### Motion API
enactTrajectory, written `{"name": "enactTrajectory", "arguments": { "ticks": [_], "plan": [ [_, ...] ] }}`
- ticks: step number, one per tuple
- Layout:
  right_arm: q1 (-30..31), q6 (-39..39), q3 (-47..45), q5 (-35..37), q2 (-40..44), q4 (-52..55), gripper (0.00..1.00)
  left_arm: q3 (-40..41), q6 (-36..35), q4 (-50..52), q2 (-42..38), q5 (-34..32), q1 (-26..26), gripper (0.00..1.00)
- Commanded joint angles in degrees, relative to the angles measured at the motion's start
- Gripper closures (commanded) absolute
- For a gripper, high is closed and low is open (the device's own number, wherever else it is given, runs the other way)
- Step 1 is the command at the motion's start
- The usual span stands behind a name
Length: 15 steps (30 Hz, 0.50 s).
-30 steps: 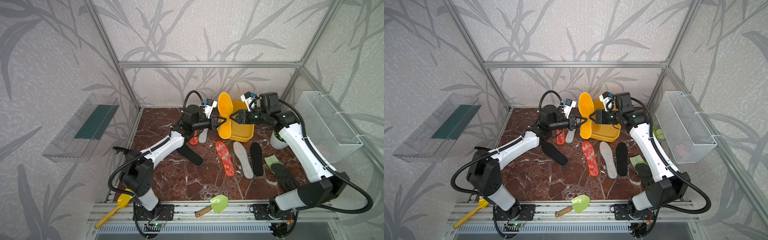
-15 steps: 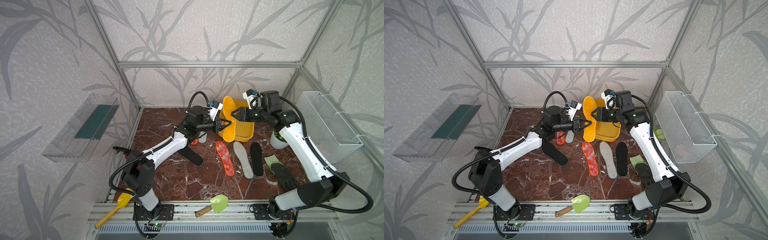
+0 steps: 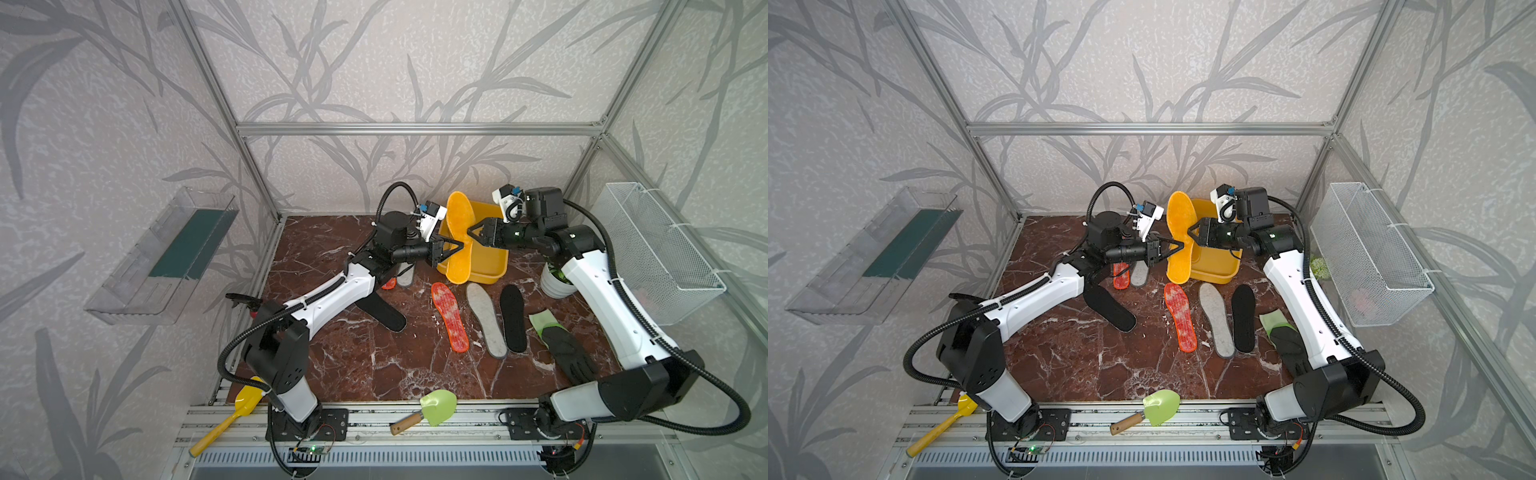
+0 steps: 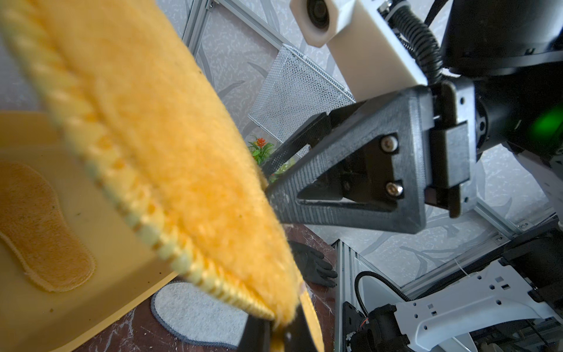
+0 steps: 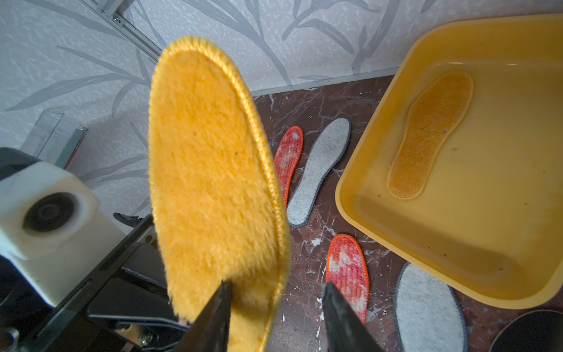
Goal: Put the insoles into the storage box
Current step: Place the insole in the storage box.
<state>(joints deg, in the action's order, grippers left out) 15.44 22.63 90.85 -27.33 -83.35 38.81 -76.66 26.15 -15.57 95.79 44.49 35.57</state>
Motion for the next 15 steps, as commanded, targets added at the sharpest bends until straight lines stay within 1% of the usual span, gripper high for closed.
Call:
{"name": "enactTrajectory", "arguments": {
  "ticks": [1,6,11,13,15],
  "plan": [
    [-0.1,0.9,0.1,-3.7,-0.6,-2.2,0.56,-2.1,0.2,-2.5,0.0,0.9,0.4,1.0],
    [-0.1,1.7,-0.7,-4.7,-0.5,-3.5,0.66,-2.8,-0.2,-1.8,0.5,1.2,0.5,1.0],
    [-0.1,2.2,-0.8,-5.8,-0.9,-3.9,0.71,-3.2,-0.3,-1.6,0.8,1.3,0.6,1.0],
    [0.0,2.2,-1.1,-5.9,-0.9,-4.1,0.76,-3.4,-0.5,-1.1,0.8,1.3,0.6,1.0],
    [-0.1,2.2,-1.3,-5.9,-1.0,-4.0,0.79,-3.5,-1.0,-0.6,0.8,1.1,0.6,1.0]
  ]
}}
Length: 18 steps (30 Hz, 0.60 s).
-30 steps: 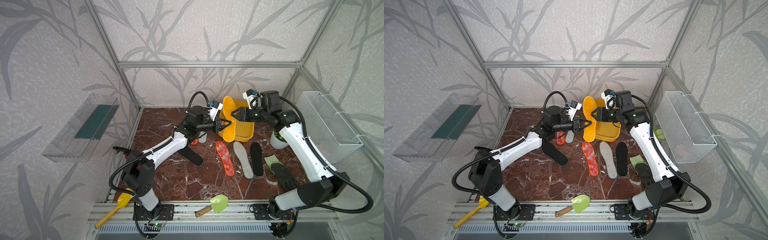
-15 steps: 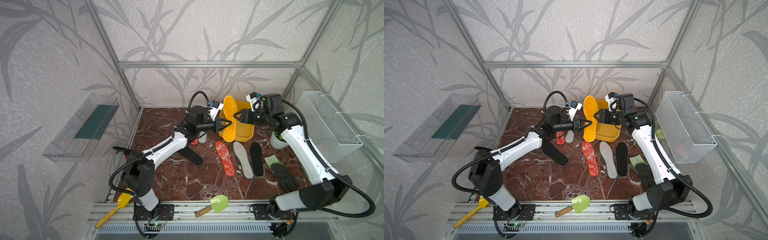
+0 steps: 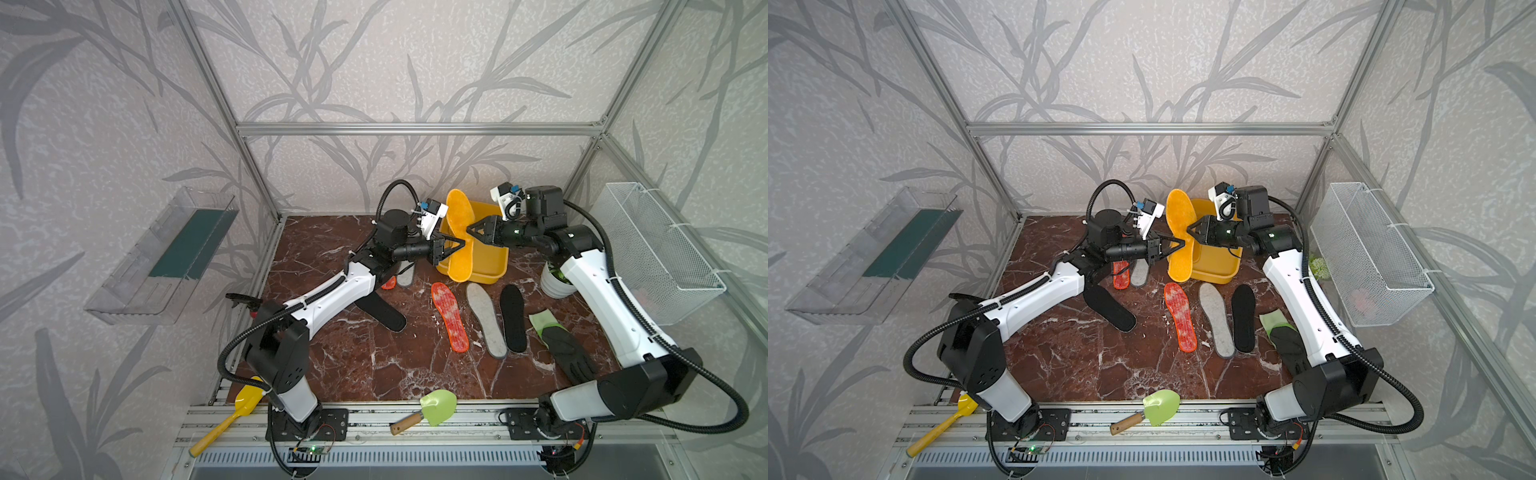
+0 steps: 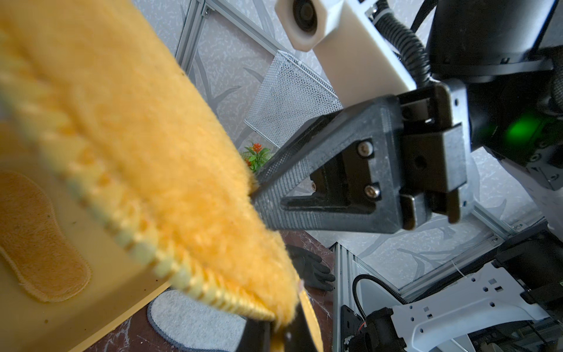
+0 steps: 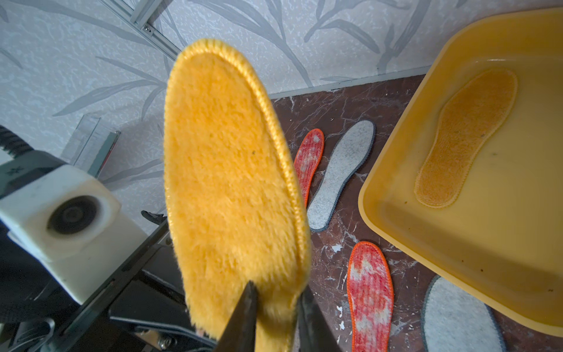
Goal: Put the insoles into the storage box
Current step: Place the insole in the storage box.
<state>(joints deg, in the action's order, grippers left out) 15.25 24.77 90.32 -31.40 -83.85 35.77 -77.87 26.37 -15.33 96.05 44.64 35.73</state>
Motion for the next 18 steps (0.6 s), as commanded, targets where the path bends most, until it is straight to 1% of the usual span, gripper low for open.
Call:
{"name": "enactTrajectory", "arguments": {
  "ticks": [1,6,8,18],
  "plan": [
    [0.1,-0.1,-0.7,-2.0,-0.6,-1.0,0.82,-2.4,-1.4,-0.5,0.4,0.9,0.4,1.0],
    [0.1,-0.4,-0.9,-2.3,-0.6,-1.5,0.95,-2.7,-1.9,0.2,0.6,0.8,0.3,1.0],
    [0.1,-0.4,-1.0,-2.4,-0.5,-1.8,0.99,-2.7,-2.0,0.4,0.7,0.8,0.3,1.0],
    [0.1,-0.3,-3.9,-2.1,2.0,-5.3,1.0,-2.3,-2.4,1.6,0.3,-1.2,0.3,0.99]
  ]
}}
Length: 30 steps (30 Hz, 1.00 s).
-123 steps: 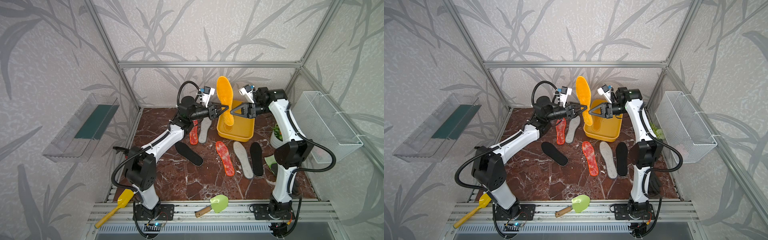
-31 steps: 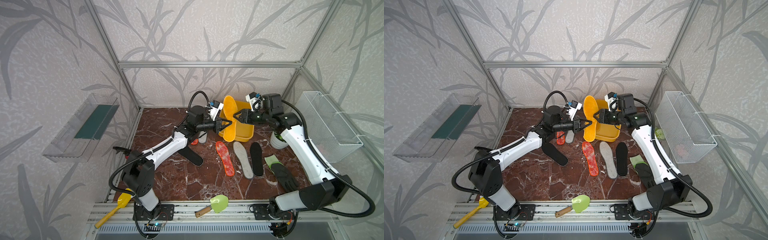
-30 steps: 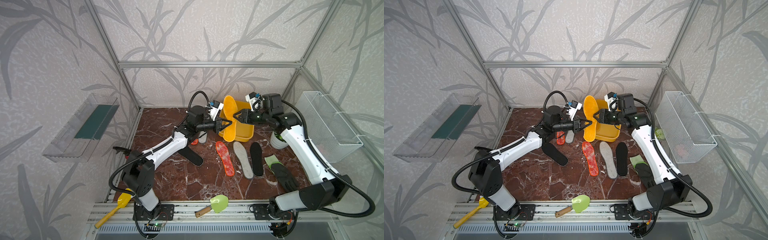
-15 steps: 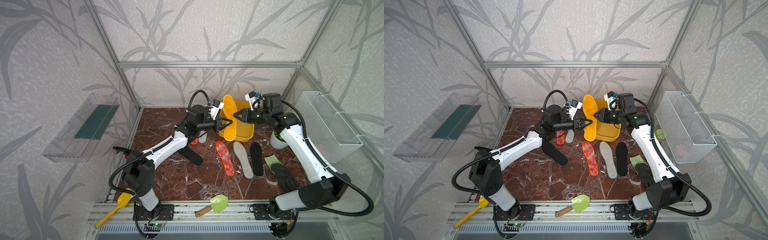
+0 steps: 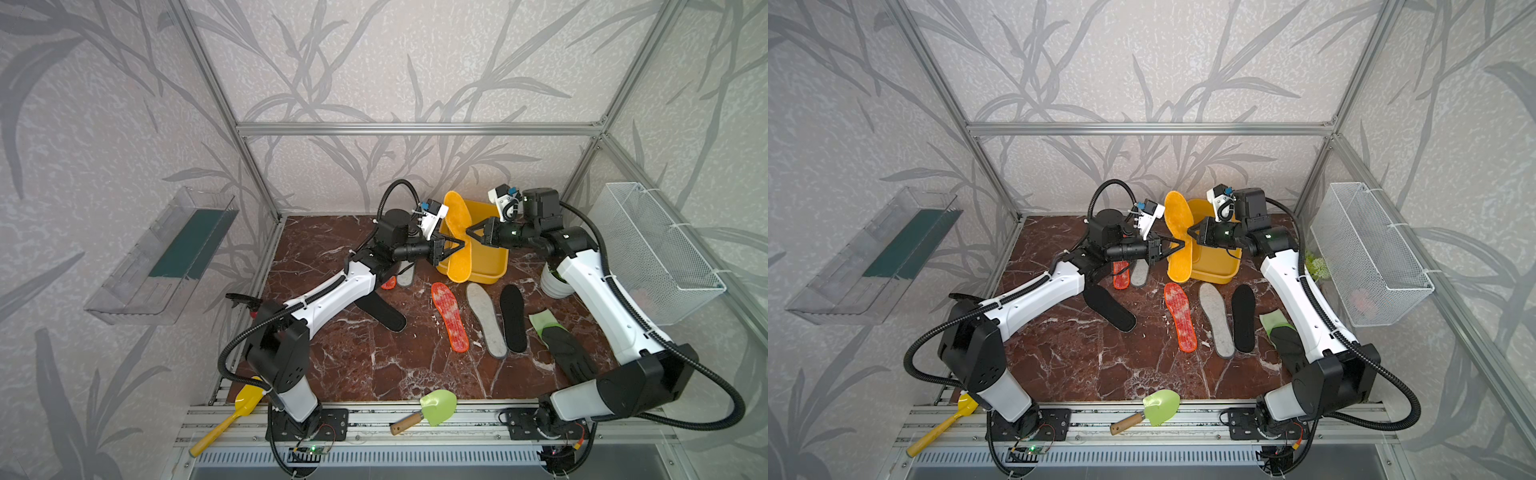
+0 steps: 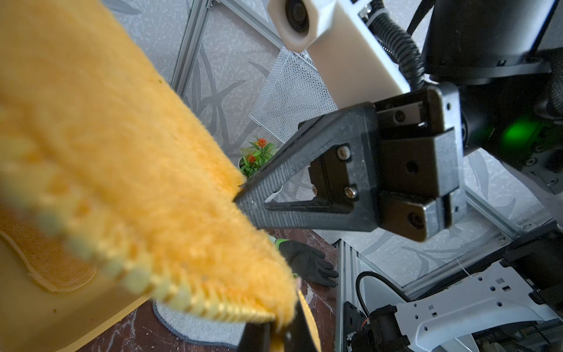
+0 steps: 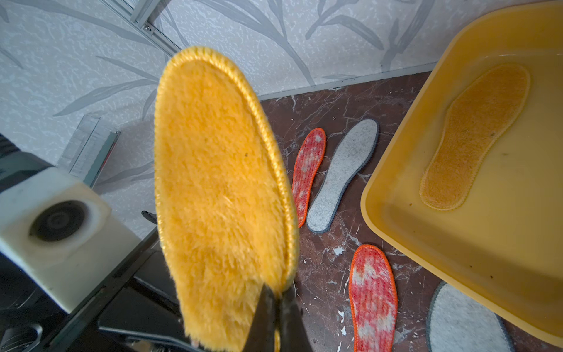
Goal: Put the insoles into the storage box
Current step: Place the insole in the storage box.
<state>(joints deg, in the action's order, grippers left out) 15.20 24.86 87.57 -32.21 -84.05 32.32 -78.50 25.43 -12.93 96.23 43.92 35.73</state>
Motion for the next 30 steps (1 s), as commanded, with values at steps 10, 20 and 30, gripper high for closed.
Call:
{"name": "enactTrajectory", "arguments": {
  "ticks": [10,20,30],
  "plan": [
    [0.2,0.5,-3.1,2.7,3.9,-2.2,1.0,-0.8,-0.7,-0.1,0.2,-4.0,-0.2,0.57],
    [-0.2,-0.3,-1.9,8.6,1.2,-0.1,1.0,0.5,0.0,0.3,0.5,-6.2,-2.7,0.39],
    [-5.3,0.0,2.6,11.8,-6.9,0.5,1.0,3.3,1.7,0.7,-1.2,-8.0,-9.2,0.14]
  ]
}}
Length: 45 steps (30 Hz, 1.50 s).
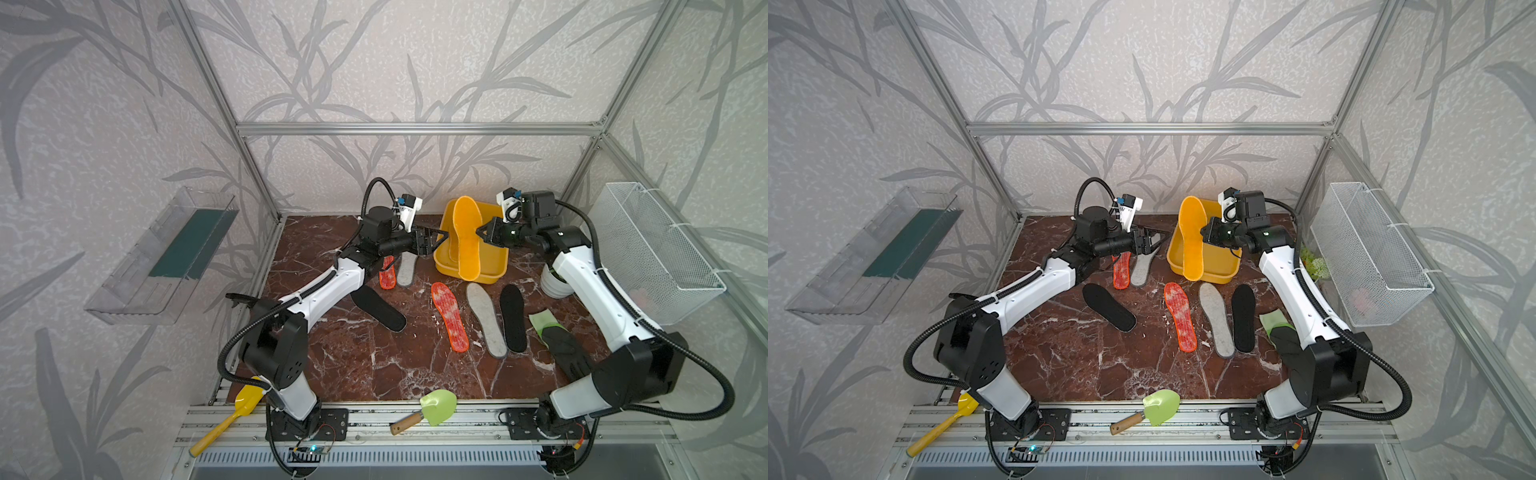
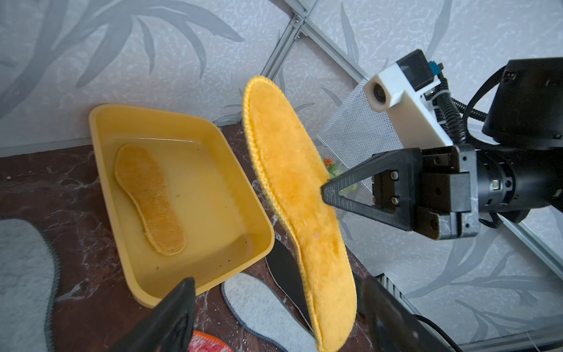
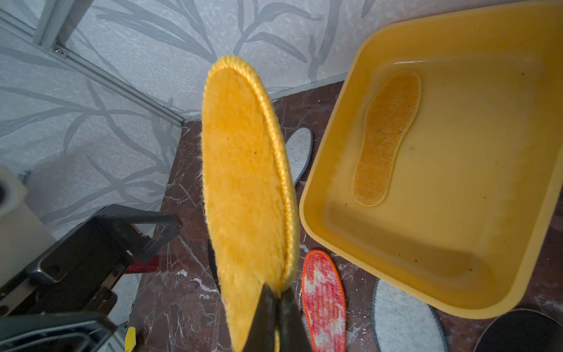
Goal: Put the insoles into the storage box
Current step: Place the insole in the storage box.
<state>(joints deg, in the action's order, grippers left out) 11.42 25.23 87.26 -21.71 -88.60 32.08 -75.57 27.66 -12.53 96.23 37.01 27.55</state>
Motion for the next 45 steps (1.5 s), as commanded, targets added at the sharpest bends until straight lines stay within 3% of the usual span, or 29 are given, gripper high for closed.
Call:
{"name": "enactTrajectory", "arguments": {
  "ticks": [1,6,18,45],
  "plan": [
    [-2.2,-0.8,4.2,1.2,-4.0,1.4,1.0,0.3,-1.6,1.7,-1.5,-1.7,-1.3,0.12],
    [-4.9,-3.2,10.0,3.4,-12.4,3.2,1.0,1.1,-6.0,6.5,-3.6,-5.9,-1.8,0.05],
    [-8.2,-6.3,25.6,8.3,-31.8,9.9,1.0,4.2,-6.8,8.7,-6.0,-8.7,-2.8,0.04],
    [-6.0,-1.1,42.6,22.9,-50.2,17.2,1.0,4.9,-7.5,9.6,-6.1,-8.1,-3.8,0.04]
  ]
}}
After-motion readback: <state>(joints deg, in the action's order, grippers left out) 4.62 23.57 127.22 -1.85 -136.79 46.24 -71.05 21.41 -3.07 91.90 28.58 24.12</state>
